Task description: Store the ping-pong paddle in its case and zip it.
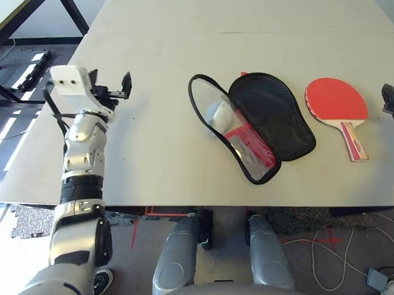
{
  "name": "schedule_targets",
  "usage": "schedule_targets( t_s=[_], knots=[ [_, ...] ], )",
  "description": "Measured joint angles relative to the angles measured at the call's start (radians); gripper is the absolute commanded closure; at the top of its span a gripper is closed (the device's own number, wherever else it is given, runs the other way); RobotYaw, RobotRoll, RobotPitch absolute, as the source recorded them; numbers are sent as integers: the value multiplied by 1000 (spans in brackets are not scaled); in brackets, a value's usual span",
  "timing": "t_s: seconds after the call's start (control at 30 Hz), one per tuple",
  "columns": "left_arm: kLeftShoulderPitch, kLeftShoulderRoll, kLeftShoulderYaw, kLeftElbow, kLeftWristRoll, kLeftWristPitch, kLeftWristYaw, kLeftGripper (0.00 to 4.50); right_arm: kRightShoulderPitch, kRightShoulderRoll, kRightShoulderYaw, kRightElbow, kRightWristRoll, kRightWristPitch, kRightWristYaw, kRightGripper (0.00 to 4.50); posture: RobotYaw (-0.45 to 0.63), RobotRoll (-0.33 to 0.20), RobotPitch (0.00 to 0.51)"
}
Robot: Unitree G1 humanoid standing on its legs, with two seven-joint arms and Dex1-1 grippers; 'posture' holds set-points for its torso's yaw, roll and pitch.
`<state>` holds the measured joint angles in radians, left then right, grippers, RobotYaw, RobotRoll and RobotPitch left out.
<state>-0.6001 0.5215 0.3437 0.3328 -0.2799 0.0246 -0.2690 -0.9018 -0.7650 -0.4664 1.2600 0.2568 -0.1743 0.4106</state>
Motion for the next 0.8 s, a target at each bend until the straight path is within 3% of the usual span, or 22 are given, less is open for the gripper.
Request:
schedule_targets(
  t_s=[0.13, 0.37, 0.47, 0.6, 0.7, 0.8],
  knots=[
    [-61, 27, -17, -133, -76, 147, -67, 0, -1, 10, 0, 0, 0, 0, 2, 36, 36, 0, 251],
    [-88, 40, -162, -384, -202, 440, -229, 0, -10, 15, 1, 0, 1, 10, 17, 36, 9, 0, 253],
    [-101, 3, -272, -494, -268, 538, -314, 0, -33, 14, 4, -17, 8, 64, 62, 36, -17, 0, 248],
    [-110, -35, -345, -542, -284, 582, -357, 0, -45, -6, 14, -86, 18, 204, 116, 36, -52, 0, 240],
    [-112, -54, -381, -539, -272, 582, -384, 0, -37, -28, 27, -221, 28, 363, 138, 36, -96, 0, 232],
    [-118, -78, -412, -508, -251, 559, -413, 0, 56, -56, 73, -531, 44, 598, 156, 36, -122, 0, 230]
  ],
)
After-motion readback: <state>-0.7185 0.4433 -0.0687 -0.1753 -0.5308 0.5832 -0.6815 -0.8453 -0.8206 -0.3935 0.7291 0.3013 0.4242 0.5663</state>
